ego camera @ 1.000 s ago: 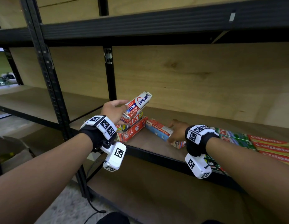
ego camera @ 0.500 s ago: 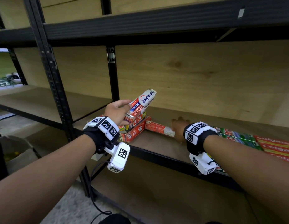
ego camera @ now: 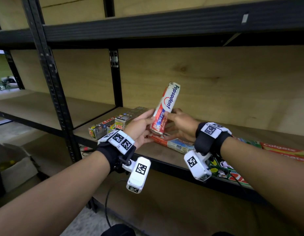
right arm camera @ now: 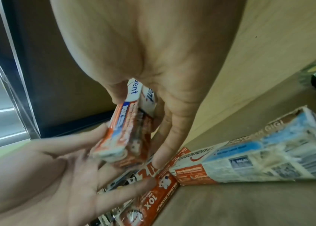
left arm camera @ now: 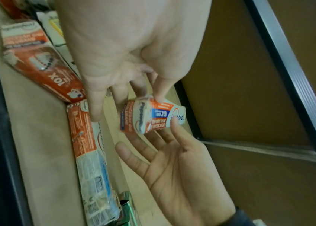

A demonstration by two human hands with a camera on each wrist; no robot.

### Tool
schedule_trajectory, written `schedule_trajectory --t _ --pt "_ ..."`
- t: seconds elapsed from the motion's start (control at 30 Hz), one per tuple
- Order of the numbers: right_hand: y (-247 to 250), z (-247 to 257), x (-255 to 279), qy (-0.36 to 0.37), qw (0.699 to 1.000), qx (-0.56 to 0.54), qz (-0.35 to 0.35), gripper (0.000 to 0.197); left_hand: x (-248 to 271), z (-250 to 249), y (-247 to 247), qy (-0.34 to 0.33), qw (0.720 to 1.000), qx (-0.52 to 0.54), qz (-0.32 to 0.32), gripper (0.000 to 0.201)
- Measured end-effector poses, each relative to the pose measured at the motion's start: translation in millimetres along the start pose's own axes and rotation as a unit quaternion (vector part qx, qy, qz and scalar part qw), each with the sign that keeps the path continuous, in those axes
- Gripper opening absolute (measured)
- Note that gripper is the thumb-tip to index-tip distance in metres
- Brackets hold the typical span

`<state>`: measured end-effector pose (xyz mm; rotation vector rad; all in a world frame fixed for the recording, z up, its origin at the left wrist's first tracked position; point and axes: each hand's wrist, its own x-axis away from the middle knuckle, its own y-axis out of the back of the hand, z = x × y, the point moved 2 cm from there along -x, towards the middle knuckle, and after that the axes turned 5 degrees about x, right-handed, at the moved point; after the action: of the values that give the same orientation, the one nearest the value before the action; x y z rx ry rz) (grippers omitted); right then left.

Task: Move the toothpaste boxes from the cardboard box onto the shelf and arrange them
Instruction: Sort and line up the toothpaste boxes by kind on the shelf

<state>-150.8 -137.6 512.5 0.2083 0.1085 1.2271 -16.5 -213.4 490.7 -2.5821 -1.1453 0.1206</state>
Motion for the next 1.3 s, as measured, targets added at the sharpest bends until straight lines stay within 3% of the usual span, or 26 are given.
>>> schedule_trajectory --t 0.17,0.37,0.43,0.57,0.67,0.73,0.8,0.83,0.87,0.97,1.07,1.2,1.23,1.3 --pt "21 -10 10 -0.017 0.988 -0.142 0.051 0.03 5 -2 -4 -0.011 0.997 -0.046 0.058 0.031" --pt "50 -26 25 -0.083 0.974 -0.157 0.137 0.04 -1 -3 13 -0.021 0.996 0.085 -0.023 0.053" --pt "55 -30 31 -0.099 0.973 -0.121 0.17 0.042 0 -1 17 -0.02 0.994 0.103 -0.018 0.051" --pt "52 -28 43 -0.099 0.97 0.042 0.216 0.037 -4 12 26 0.004 0.999 0.037 0.01 0.045" --pt "48 -28 41 -0.109 0.95 0.234 0.178 0.046 -11 23 36 0.013 1.0 -0.013 -0.002 0.044" --pt "44 -29 37 -0.093 0.908 0.384 0.139 0.054 -15 32 41 0.016 0.997 -0.07 -0.015 0.043" --pt "36 -29 35 -0.034 0.825 0.555 0.104 0.059 -19 40 46 0.019 0.983 -0.178 -0.029 0.046" --pt "31 -30 34 -0.009 0.791 0.605 0.092 0.06 -20 43 48 0.014 0.971 -0.238 -0.035 0.046" --pt "27 -31 32 0.003 0.776 0.626 0.081 0.059 -21 43 49 0.002 0.953 -0.302 -0.038 0.047" --pt "21 -33 28 0.006 0.768 0.638 0.057 0.058 -19 42 52 -0.062 0.862 -0.501 -0.043 0.052" --pt "18 -33 25 0.001 0.745 0.664 0.056 0.06 -17 42 46 -0.107 0.798 -0.593 -0.017 0.06" --pt "21 -27 20 -0.033 0.744 0.66 0.1 0.07 -30 31 30 -0.187 0.65 -0.735 0.042 0.071" --pt "24 -24 19 -0.038 0.747 0.656 0.105 0.072 -35 27 27 -0.186 0.625 -0.755 0.07 0.074" --pt "29 -23 17 -0.035 0.743 0.658 0.113 0.08 -43 23 19 -0.136 0.614 -0.767 0.129 0.077"
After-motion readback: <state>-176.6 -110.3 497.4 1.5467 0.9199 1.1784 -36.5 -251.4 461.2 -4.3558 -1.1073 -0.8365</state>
